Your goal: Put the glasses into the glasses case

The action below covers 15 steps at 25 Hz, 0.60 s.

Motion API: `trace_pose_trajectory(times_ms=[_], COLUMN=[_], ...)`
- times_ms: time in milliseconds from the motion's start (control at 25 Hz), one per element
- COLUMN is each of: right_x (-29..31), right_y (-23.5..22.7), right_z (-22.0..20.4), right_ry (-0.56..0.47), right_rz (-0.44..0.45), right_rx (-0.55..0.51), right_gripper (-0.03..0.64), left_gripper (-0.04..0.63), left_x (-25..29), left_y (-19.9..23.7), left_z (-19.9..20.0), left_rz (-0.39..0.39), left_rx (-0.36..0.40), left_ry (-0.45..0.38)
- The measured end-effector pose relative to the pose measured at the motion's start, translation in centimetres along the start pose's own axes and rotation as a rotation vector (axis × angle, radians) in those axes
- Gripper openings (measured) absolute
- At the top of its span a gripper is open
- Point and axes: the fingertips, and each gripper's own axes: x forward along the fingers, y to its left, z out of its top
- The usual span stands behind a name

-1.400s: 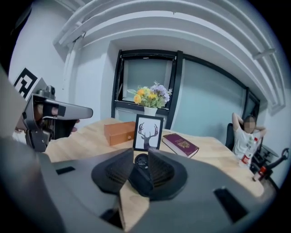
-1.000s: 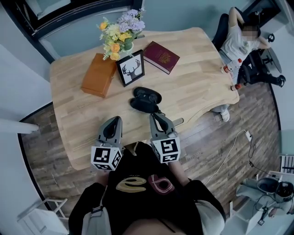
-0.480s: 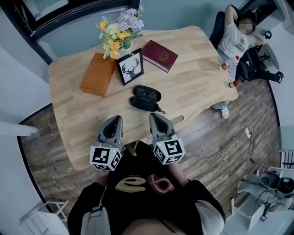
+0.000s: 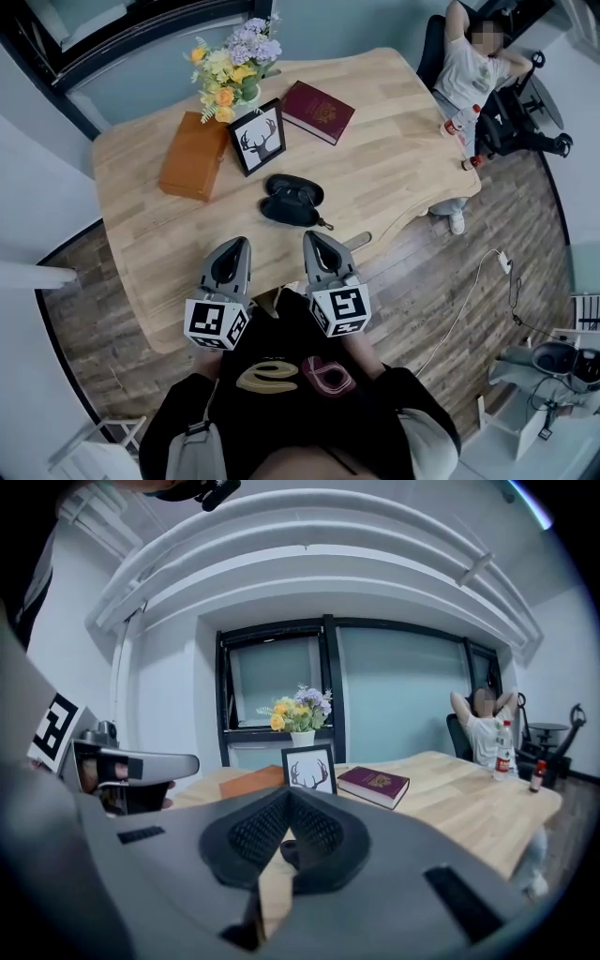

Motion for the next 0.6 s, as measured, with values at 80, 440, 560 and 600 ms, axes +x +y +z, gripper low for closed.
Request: trace_pose_trajectory(times_ms=[80,440,560,600], right_x=[-0.1,-1.0,-1.2,-1.2], right_y=[-0.1,-0.4,0.0,0.2], right_z=[0.0,-0.1,-0.2,-0.3], right_ry=[0.001,0.002,0.008,0.011], right_rz=[-0.007,-0.031,-0.030,-0.030], right_rx=[-0.014,-0.037,-0.053,-0.057], right_gripper=[0.011,0.011,0.011,0.011], left_gripper=[0.018,0.018,0.018,0.018], left_x=[0.2,0.7,0.5,0.4], left_y=[-0.2,-1.0,-1.1,-1.1], left_z=[0.0,0.1,-0.1,-0.2], left_rz=[-0.006,-0.038,-0.044,-0.045], left_rx=[0.000,-0.039,-0.034,-0.032], left_ry=[0.001,-0.013,-0.010,-0.006])
